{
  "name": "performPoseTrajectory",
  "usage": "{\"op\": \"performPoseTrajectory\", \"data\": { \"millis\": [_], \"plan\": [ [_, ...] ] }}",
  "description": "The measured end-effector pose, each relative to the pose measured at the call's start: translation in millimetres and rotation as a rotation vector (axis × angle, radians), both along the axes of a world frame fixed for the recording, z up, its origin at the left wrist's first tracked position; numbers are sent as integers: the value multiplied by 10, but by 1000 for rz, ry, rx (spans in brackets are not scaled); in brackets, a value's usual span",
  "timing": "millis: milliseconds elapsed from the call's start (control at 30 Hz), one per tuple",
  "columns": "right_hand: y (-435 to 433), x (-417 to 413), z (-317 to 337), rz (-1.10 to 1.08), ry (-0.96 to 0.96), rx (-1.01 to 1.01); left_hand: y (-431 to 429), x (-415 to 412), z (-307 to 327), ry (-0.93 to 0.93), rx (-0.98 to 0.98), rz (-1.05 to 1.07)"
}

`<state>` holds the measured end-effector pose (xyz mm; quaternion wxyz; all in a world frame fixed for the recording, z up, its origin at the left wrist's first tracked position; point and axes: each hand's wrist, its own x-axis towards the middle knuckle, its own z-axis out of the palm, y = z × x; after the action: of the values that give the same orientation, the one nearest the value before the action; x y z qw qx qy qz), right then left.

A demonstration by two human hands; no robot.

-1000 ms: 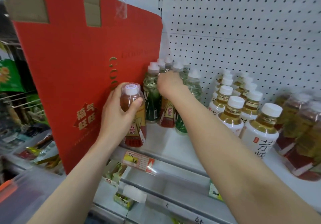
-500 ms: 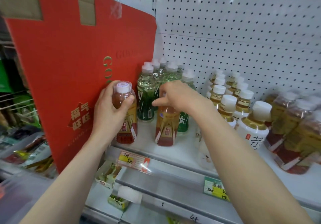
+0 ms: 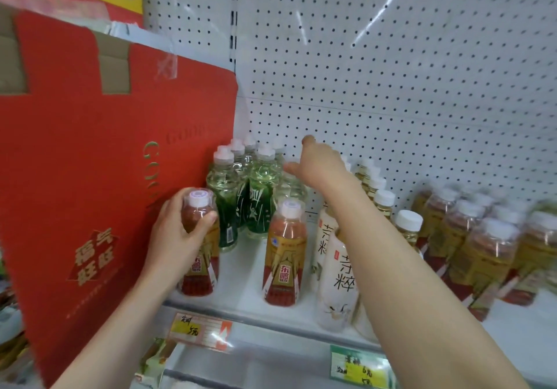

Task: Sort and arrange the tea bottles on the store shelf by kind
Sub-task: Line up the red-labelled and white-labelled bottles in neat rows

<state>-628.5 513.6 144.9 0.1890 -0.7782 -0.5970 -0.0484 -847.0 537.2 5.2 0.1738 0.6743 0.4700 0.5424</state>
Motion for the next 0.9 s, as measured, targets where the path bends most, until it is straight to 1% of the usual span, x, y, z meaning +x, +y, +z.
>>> {"op": "performPoseTrajectory", "data": {
  "millis": [33, 67, 100, 200, 267, 400, 467, 600, 733, 800, 900],
  "plan": [
    [30, -22, 19, -10, 15, -144, 13, 0, 7, 11, -8, -4],
    [58, -61, 31, 6, 29, -241, 24, -2, 12, 19, -18, -9],
    [94, -106, 32, 33, 34, -273, 32, -5, 16, 24, -27, -13],
    [194, -261, 5, 64, 48, -218, 30, -10, 0, 37, -24, -22],
    [277, -332, -50, 80, 115, -183, 10, -11, 0, 37, -19, -28],
    [364, -347, -140, 232, 265, -132, -15, -47, -4, 29, -33, -54],
    [367, -319, -142, 281, 304, -114, -33, -76, -2, 39, -37, -71],
    [368, -285, -86, 265, 238, -46, -62, -128, 128, 116, -110, -71],
    [362, -279, 13, 247, 167, -84, 99, -3, 565, 132, 24, -66],
    [362, -274, 75, 245, 146, -102, 299, 148, 789, 254, 38, -46],
    [447, -270, 96, 196, 53, -93, 616, 359, 1049, 458, -76, -7]
  ]
}}
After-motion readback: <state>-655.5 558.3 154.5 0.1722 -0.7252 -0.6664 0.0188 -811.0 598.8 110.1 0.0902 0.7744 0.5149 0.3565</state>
